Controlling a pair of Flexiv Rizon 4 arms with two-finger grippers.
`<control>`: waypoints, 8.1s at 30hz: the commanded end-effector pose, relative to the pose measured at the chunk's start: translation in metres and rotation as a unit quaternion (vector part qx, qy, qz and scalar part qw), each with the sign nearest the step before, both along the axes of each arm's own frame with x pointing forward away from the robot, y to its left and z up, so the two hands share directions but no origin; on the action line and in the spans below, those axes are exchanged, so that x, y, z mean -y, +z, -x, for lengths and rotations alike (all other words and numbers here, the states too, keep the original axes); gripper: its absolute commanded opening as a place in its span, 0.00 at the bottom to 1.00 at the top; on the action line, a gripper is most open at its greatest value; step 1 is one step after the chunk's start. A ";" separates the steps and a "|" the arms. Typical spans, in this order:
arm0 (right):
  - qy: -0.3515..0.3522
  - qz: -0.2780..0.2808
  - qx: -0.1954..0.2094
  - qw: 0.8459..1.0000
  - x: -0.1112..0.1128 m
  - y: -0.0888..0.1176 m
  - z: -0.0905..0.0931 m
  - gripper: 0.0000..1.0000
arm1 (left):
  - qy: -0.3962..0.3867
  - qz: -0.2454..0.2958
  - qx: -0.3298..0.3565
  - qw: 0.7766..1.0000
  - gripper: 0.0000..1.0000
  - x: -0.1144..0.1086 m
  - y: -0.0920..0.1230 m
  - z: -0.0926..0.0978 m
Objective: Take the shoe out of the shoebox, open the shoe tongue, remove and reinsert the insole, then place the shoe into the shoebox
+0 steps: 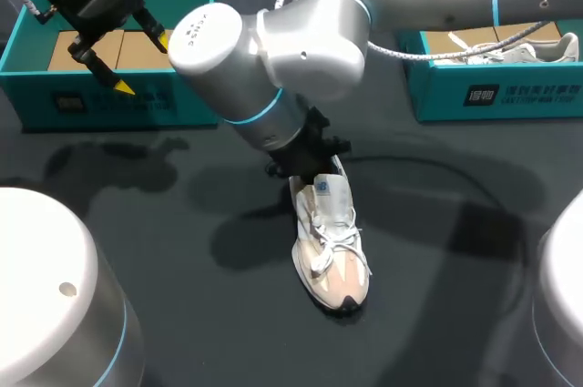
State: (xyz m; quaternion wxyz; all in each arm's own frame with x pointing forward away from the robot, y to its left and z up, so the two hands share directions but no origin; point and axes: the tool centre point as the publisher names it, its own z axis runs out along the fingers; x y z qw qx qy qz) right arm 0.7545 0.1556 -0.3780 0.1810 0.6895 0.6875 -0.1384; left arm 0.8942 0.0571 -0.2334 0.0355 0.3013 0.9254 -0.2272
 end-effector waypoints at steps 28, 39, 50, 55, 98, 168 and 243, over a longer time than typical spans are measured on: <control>-0.003 0.069 -0.032 0.997 0.011 -0.005 -0.006 0.00 | -0.001 -0.001 0.000 1.000 1.00 0.000 0.000 0.000; 0.006 -0.021 -0.037 0.999 0.007 -0.030 -0.001 0.00 | -0.001 -0.001 0.000 1.000 1.00 0.000 0.000 0.000; 0.031 -0.046 0.004 0.998 -0.016 0.033 -0.012 0.00 | -0.001 -0.001 0.000 1.000 1.00 0.000 0.000 0.000; 0.039 -0.070 -0.016 0.997 -0.020 0.017 -0.021 0.00 | -0.001 -0.001 0.000 1.000 1.00 0.000 0.000 0.000; 0.065 -0.187 -0.052 0.979 -0.023 -0.032 -0.016 0.00 | -0.001 -0.001 0.000 1.000 1.00 0.000 0.000 0.000; 0.051 -0.187 -0.122 0.973 -0.021 0.024 0.014 1.00 | -0.001 -0.001 0.000 1.000 1.00 0.000 0.000 0.000; 0.018 -0.176 -0.107 0.978 -0.014 0.045 0.033 0.74 | -0.001 -0.001 0.000 1.000 1.00 0.000 0.000 0.000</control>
